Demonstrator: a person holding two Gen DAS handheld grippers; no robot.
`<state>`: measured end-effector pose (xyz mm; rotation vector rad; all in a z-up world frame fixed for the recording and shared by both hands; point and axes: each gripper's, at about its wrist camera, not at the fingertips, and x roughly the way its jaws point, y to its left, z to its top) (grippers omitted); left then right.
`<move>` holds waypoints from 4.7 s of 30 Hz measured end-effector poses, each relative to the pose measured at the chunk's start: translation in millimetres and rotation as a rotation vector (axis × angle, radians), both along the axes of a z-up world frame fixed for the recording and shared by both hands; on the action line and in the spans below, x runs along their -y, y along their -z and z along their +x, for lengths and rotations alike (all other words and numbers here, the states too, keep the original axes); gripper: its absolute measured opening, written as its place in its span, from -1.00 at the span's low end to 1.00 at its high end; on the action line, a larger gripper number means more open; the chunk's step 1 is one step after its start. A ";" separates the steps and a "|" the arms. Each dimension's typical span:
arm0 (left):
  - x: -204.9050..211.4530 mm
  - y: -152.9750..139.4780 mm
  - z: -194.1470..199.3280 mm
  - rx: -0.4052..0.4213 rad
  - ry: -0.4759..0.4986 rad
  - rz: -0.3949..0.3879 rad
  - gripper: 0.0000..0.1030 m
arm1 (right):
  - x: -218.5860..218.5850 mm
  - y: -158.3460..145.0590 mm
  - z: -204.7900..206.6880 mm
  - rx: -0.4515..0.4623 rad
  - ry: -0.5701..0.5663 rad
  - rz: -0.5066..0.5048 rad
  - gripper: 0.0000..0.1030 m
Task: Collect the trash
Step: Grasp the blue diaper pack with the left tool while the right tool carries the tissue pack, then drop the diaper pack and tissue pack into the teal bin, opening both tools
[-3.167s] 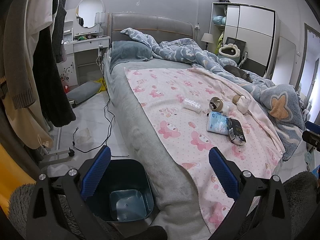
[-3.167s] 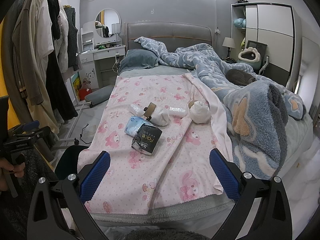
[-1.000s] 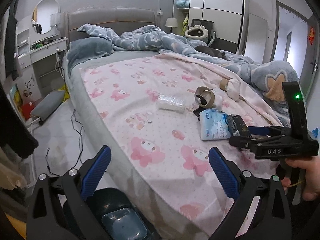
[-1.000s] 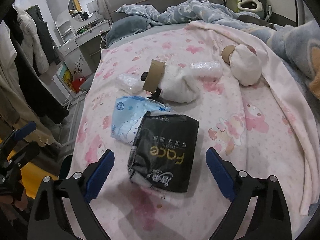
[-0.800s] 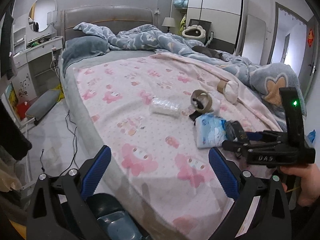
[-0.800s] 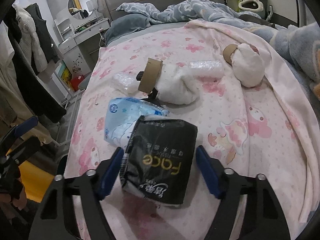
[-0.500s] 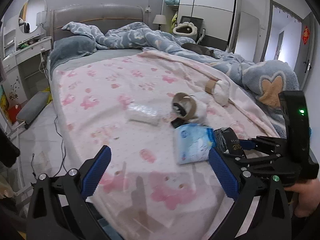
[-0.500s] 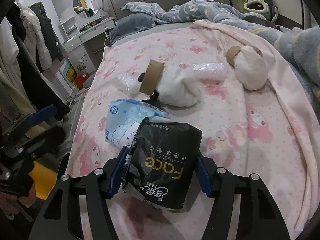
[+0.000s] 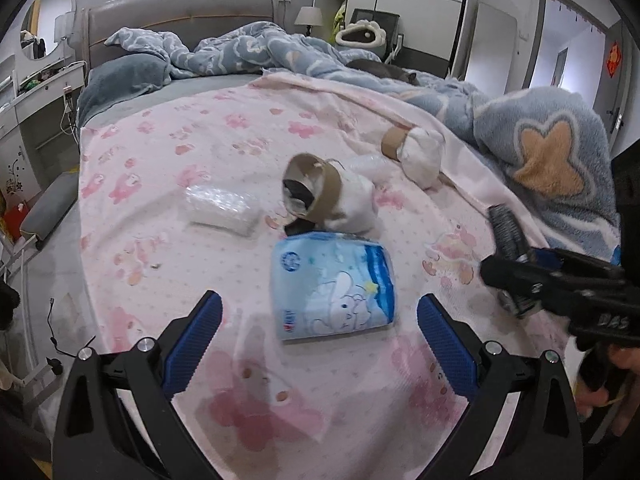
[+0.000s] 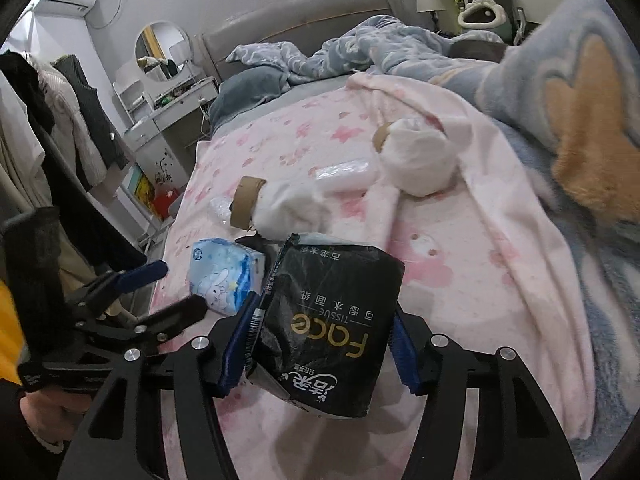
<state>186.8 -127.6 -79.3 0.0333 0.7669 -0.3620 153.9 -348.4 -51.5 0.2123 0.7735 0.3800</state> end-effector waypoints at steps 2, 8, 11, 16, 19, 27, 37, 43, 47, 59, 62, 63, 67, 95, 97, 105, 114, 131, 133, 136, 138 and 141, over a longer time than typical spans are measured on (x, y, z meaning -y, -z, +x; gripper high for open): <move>4.8 3.2 2.0 -0.007 -0.001 0.009 0.93 | 5.5 -2.5 -2.0 0.013 -0.008 0.020 0.19; 20.0 13.2 10.5 -0.029 -0.013 0.044 0.91 | 21.1 -7.6 -9.2 0.047 -0.083 0.155 0.19; 23.7 16.7 13.9 -0.033 -0.027 0.056 0.84 | 23.5 -12.6 -13.8 0.072 -0.125 0.210 0.19; 25.0 23.7 20.6 -0.069 -0.049 0.065 0.54 | 24.5 -22.1 -20.8 0.110 -0.162 0.259 0.19; 22.5 23.9 20.9 -0.075 -0.049 0.055 0.47 | 23.9 -27.5 -21.0 0.120 -0.170 0.295 0.19; 1.0 8.9 10.0 -0.055 -0.027 -0.030 0.45 | 6.1 -48.3 -18.1 0.162 -0.214 0.422 0.19; -56.2 -7.7 -6.4 -0.031 -0.099 -0.105 0.45 | -50.8 -59.7 -2.9 0.145 -0.251 0.433 0.19; -107.9 -11.5 -15.6 -0.031 -0.205 -0.132 0.45 | -90.9 -56.4 2.0 0.118 -0.267 0.414 0.19; -139.7 -3.9 -23.3 -0.065 -0.271 -0.116 0.45 | -124.5 -58.5 -2.8 0.122 -0.287 0.366 0.19; -217.6 36.5 -37.8 -0.226 -0.391 -0.036 0.46 | -206.1 -48.2 -14.6 0.101 -0.391 0.248 0.19; -231.6 49.2 -41.7 -0.267 -0.405 -0.019 0.46 | -220.9 -45.0 -16.0 0.091 -0.409 0.225 0.19; -237.4 55.0 -42.3 -0.286 -0.413 -0.015 0.46 | -225.2 -43.9 -16.5 0.086 -0.412 0.222 0.19; -257.4 77.6 -48.0 -0.353 -0.425 -0.004 0.46 | -248.7 -37.6 -17.8 0.065 -0.421 0.162 0.19; -338.6 96.5 -89.9 -0.494 -0.469 -0.015 0.72 | -386.6 63.5 -5.7 -0.208 -0.489 -0.220 0.19; -347.2 91.4 -92.5 -0.473 -0.486 -0.026 0.71 | -393.7 75.0 -4.8 -0.230 -0.495 -0.242 0.19; -366.0 71.5 -97.3 -0.361 -0.498 -0.047 0.66 | -416.4 117.8 -4.3 -0.313 -0.518 -0.319 0.19; -373.4 33.6 -107.5 -0.190 -0.475 -0.089 0.50 | -431.3 160.8 -16.0 -0.383 -0.561 -0.418 0.20; -365.3 -23.8 -121.5 0.030 -0.454 -0.108 0.30 | -435.4 197.4 -28.1 -0.459 -0.588 -0.558 0.48; -361.8 -30.0 -122.2 0.050 -0.445 -0.103 0.30 | -433.8 190.3 -27.6 -0.449 -0.588 -0.540 0.48; -353.3 -40.0 -122.4 0.084 -0.430 -0.086 0.30 | -434.1 169.3 -28.3 -0.414 -0.598 -0.480 0.48; -348.5 -46.2 -122.9 0.109 -0.425 -0.075 0.30 | -435.1 151.2 -29.9 -0.375 -0.611 -0.443 0.48; -344.2 -53.2 -120.6 0.121 -0.416 -0.092 0.30 | -434.2 127.5 -32.0 -0.324 -0.619 -0.412 0.48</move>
